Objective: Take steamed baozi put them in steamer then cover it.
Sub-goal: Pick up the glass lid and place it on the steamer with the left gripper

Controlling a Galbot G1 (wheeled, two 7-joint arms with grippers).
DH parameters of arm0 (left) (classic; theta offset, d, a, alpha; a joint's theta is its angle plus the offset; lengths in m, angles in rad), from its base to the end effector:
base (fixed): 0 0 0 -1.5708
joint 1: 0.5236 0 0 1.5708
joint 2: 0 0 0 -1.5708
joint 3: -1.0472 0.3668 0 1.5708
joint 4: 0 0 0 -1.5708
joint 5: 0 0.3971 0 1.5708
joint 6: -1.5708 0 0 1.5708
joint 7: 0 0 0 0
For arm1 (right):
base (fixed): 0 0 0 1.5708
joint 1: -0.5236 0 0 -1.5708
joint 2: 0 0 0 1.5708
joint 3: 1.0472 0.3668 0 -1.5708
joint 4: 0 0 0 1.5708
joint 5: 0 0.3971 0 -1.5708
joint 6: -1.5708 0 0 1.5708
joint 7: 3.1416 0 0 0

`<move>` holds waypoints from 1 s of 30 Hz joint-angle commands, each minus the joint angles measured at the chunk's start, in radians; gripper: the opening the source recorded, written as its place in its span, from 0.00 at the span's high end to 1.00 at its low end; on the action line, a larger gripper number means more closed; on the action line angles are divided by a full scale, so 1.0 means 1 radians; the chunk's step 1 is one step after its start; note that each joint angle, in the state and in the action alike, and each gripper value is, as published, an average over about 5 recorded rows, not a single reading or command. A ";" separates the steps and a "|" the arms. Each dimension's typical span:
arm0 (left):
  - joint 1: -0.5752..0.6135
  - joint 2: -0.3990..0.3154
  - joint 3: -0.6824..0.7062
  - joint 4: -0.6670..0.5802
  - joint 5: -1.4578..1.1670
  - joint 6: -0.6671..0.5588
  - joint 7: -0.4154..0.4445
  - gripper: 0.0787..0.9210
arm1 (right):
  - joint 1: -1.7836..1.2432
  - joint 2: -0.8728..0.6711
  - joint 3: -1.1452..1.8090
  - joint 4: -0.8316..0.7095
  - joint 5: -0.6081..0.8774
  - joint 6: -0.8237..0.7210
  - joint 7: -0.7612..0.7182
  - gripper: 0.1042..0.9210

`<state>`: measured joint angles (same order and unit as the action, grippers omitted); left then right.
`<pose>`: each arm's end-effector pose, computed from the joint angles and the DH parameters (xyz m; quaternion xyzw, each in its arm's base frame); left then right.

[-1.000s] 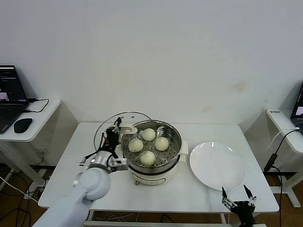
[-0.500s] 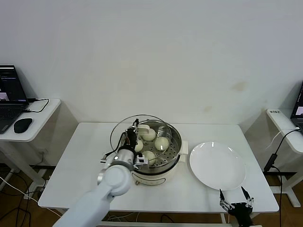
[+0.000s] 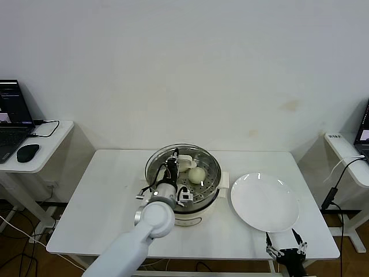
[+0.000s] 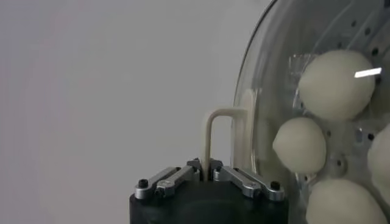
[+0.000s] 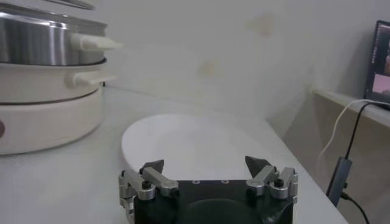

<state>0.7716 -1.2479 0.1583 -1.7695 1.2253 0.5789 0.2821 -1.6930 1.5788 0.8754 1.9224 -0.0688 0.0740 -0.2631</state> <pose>0.3864 -0.1412 -0.2559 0.0751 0.7170 0.6926 0.0247 0.1404 -0.1266 -0.3952 -0.0170 -0.9861 0.1032 0.1289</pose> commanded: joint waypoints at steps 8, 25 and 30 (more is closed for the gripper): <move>0.007 -0.043 0.009 0.030 0.033 -0.006 0.006 0.92 | 0.003 0.000 -0.007 -0.007 -0.006 0.002 -0.002 0.12; 0.030 -0.055 -0.011 0.025 0.035 -0.014 -0.007 0.92 | 0.001 -0.001 -0.009 -0.015 -0.012 0.005 -0.005 0.12; 0.051 -0.036 -0.025 -0.030 0.026 -0.011 -0.011 0.85 | 0.001 -0.001 -0.012 -0.017 -0.016 0.006 -0.005 0.12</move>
<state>0.8046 -1.2956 0.1435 -1.7476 1.2591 0.5671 0.2786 -1.6921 1.5777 0.8643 1.9070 -0.0823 0.0794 -0.2687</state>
